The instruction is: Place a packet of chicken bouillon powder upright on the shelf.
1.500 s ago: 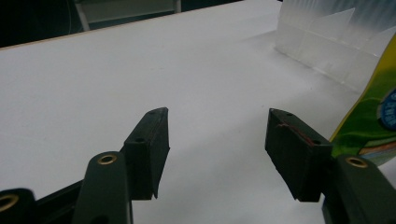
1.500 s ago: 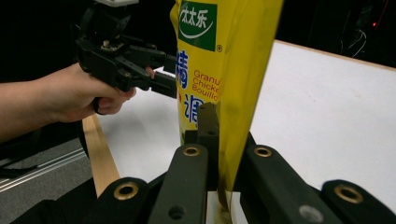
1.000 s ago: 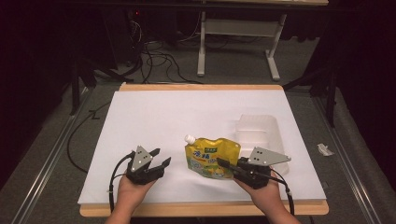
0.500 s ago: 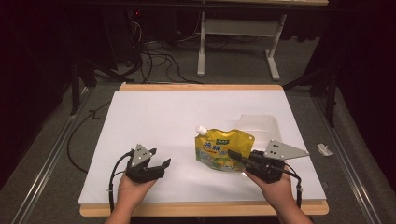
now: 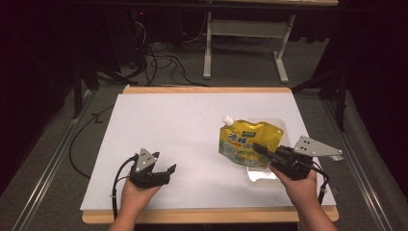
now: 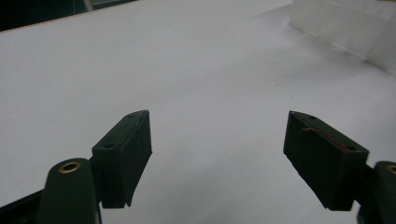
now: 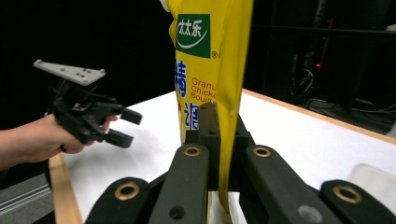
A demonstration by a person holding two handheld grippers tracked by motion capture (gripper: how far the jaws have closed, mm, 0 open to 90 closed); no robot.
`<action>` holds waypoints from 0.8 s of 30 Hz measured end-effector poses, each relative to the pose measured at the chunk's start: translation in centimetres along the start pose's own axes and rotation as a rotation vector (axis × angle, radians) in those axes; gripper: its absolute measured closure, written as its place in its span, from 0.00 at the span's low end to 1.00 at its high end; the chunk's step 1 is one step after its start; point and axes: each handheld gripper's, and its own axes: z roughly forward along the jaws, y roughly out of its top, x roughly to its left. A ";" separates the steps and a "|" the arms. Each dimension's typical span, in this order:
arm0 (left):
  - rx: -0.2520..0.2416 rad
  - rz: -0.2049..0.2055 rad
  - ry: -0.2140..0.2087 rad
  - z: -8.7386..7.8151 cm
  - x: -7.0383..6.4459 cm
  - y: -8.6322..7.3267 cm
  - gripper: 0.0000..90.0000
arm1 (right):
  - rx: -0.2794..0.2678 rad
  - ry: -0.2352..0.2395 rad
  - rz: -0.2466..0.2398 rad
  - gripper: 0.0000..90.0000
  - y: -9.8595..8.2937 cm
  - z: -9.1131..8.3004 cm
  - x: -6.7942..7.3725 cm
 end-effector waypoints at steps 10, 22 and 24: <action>-0.019 -0.008 0.009 -0.2 0.3 -0.1 0.26 | -0.014 -0.065 0.030 1.00 -0.1 -1.4 -2.3; -0.020 -0.008 0.006 -0.3 0.2 -0.1 0.26 | -0.017 -0.104 0.053 1.00 -0.3 -2.2 -3.5; -0.019 -0.006 0.008 -0.3 0.2 -0.1 0.26 | -0.022 -0.105 0.054 1.00 -0.2 -2.3 -3.7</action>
